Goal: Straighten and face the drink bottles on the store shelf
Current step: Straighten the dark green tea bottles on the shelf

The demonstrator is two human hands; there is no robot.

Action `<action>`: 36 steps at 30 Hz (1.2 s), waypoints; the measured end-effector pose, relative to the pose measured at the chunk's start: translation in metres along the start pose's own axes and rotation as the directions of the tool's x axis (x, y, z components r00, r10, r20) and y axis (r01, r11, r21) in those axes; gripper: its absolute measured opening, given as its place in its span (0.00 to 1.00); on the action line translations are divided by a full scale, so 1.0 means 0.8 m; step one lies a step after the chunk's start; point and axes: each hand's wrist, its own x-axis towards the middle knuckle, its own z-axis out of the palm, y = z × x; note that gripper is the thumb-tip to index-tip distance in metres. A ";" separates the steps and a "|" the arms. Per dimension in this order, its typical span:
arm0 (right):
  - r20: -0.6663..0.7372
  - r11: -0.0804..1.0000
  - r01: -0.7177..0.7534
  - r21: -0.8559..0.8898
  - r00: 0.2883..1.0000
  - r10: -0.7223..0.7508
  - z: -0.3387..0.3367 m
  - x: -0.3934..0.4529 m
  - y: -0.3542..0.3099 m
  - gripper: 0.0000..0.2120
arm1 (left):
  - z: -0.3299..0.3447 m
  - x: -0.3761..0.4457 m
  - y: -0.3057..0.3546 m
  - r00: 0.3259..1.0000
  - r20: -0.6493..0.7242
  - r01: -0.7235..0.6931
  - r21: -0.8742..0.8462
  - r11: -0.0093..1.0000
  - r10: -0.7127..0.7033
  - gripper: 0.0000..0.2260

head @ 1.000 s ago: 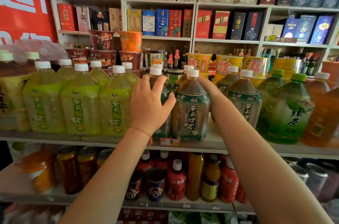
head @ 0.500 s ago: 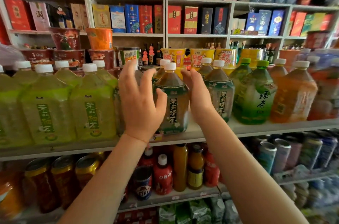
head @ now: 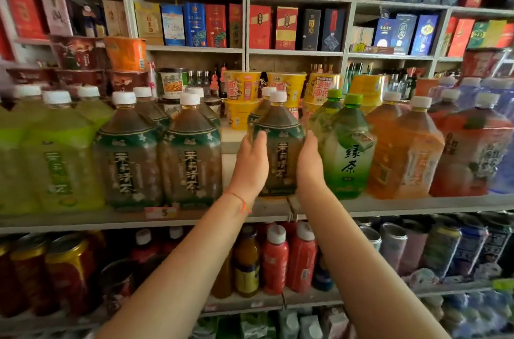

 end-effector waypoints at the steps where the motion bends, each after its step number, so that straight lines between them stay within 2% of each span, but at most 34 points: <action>1: 0.043 0.998 -0.055 0.014 0.998 0.055 -0.003 0.005 -0.002 0.23 | 0.005 0.020 -0.012 0.998 -0.022 0.060 -0.087 0.994 -0.063 0.37; 3: 0.138 0.991 -0.125 0.043 0.983 0.118 -0.008 0.014 -0.003 0.23 | 0.007 0.069 -0.051 0.989 -0.035 0.134 -0.216 0.967 -0.145 0.47; 5: 0.226 0.988 -0.151 0.016 0.963 0.144 -0.015 0.018 -0.004 0.21 | 0.003 0.108 -0.080 0.980 -0.072 0.159 -0.262 0.952 -0.183 0.50; 6: 0.242 0.988 -0.154 0.003 0.959 0.148 -0.016 0.021 -0.004 0.21 | 0.001 0.103 -0.070 0.976 -0.106 0.157 -0.267 0.951 -0.191 0.51; 8: 0.269 0.989 -0.146 -0.035 0.951 0.150 -0.016 0.021 -0.004 0.24 | 0.005 0.091 -0.055 0.969 -0.158 0.139 -0.295 0.945 -0.191 0.49; 11: 0.293 0.983 -0.177 -0.040 0.939 0.180 -0.014 0.039 0.009 0.44 | 0.017 0.035 -0.010 0.964 -0.197 0.117 -0.278 0.953 -0.176 0.40; 12: 0.316 0.982 -0.179 -0.068 0.929 0.191 -0.015 0.038 0.011 0.45 | 0.020 0.025 -0.004 0.964 -0.207 0.108 -0.267 0.958 -0.166 0.35; 15: 0.398 0.985 -0.108 -0.135 0.905 0.153 -0.017 0.022 0.009 0.37 | 0.020 0.009 0.004 0.963 -0.244 0.049 -0.270 0.962 -0.117 0.29; 17: 0.426 0.988 -0.056 -0.143 0.898 0.112 -0.017 0.015 0.010 0.35 | 0.016 0.001 0.006 0.957 -0.272 0.024 -0.270 0.963 -0.100 0.26; 21: 0.424 0.986 0.027 -0.167 0.904 0.048 -0.019 -0.003 0.000 0.35 | 0.007 -0.003 0.007 0.944 -0.301 0.062 -0.234 0.970 -0.133 0.33; 23: 0.438 0.991 0.032 -0.133 0.899 0.030 -0.024 -0.006 -0.010 0.34 | 0.008 -0.007 0.019 0.927 -0.364 0.036 -0.147 0.988 -0.088 0.28; 25: 0.439 0.999 0.009 -0.051 0.899 0.014 -0.023 -0.001 -0.021 0.32 | 0.012 -0.011 0.033 0.919 -0.376 -0.104 0.062 0.993 0.119 0.16; 26: 0.441 1.000 -0.014 -0.014 0.897 0.019 -0.021 0.004 -0.028 0.31 | 0.016 -0.013 0.042 0.907 -0.344 -0.187 0.189 0.964 0.243 0.13; 27: 0.430 0.999 -0.036 0.013 0.902 0.027 -0.019 0.009 -0.032 0.28 | 0.021 -0.016 0.052 0.888 -0.291 -0.261 0.320 0.911 0.356 0.12; 29: 0.409 0.999 -0.052 0.001 0.911 0.047 -0.013 0.017 -0.035 0.23 | 0.028 -0.011 0.061 0.818 -0.156 -0.367 0.600 0.711 0.554 0.25; 30: 0.415 0.999 -0.047 -0.021 0.908 0.051 -0.011 0.019 -0.033 0.22 | 0.029 -0.006 0.061 0.783 -0.102 -0.368 0.719 0.590 0.613 0.30; 32: 0.442 0.998 -0.055 -0.040 0.894 0.067 -0.005 0.026 -0.022 0.26 | 0.026 0.003 0.060 0.759 -0.037 -0.326 0.843 0.428 0.650 0.31; 34: 0.434 0.997 -0.064 -0.030 0.898 0.071 -0.002 0.026 -0.016 0.26 | 0.019 0.010 0.056 0.766 -0.015 -0.322 0.855 0.406 0.642 0.21; 36: 0.439 0.997 -0.078 0.000 0.896 0.070 -0.001 0.025 -0.017 0.24 | 0.014 0.013 0.055 0.767 0.001 -0.361 0.828 0.430 0.642 0.15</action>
